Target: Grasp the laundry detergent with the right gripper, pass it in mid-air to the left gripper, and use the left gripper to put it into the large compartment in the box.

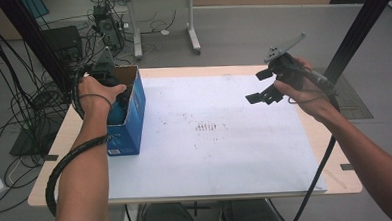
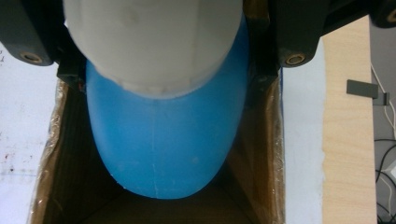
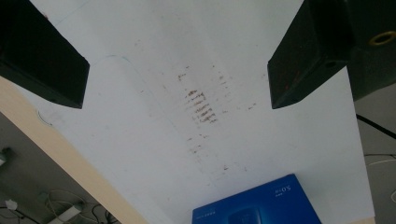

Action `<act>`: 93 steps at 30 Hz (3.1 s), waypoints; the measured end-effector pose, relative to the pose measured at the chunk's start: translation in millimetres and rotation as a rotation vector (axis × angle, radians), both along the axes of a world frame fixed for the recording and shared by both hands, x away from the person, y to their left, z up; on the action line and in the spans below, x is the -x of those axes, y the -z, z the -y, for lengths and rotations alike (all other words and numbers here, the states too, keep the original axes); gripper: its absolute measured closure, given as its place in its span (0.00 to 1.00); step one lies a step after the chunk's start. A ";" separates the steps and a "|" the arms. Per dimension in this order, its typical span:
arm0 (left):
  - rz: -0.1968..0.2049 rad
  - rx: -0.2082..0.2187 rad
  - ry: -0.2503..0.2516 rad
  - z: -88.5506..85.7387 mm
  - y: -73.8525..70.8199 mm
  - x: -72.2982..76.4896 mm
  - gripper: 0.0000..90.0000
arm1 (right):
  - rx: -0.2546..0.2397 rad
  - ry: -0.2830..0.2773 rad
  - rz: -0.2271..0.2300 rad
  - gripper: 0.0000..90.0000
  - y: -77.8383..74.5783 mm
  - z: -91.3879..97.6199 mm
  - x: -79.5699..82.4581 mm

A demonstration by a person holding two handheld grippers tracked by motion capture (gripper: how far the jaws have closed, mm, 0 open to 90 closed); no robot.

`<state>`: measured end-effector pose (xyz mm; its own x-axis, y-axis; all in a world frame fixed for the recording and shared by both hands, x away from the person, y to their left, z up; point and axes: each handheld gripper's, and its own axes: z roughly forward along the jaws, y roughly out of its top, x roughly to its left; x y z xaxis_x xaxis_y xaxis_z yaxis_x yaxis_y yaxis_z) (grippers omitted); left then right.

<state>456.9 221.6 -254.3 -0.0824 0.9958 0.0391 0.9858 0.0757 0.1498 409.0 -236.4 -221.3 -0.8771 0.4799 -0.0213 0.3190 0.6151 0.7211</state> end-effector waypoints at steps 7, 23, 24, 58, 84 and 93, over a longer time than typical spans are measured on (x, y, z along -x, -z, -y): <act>0.000 -0.004 0.003 -1.2 8.4 1.5 0.41 | -0.001 0.004 -0.003 0.06 1.0 0.8 -0.1; -0.006 -0.002 0.008 -1.6 17.4 2.9 0.41 | -0.005 0.007 -0.002 0.06 1.4 1.8 -0.1; -0.009 -0.002 0.010 -1.3 18.3 2.9 0.41 | -0.005 0.006 -0.001 0.06 1.6 1.9 -0.1; -0.018 -0.014 0.014 2.7 21.2 2.3 0.41 | -0.004 0.024 -0.010 0.06 5.3 7.2 -4.9; -0.010 -0.005 0.013 0.5 21.7 2.5 0.41 | 0.008 0.033 -0.015 0.06 7.1 8.9 -7.0; -0.009 -0.006 0.014 0.5 21.8 2.5 0.41 | 0.012 0.036 -0.011 0.06 5.9 10.2 -6.6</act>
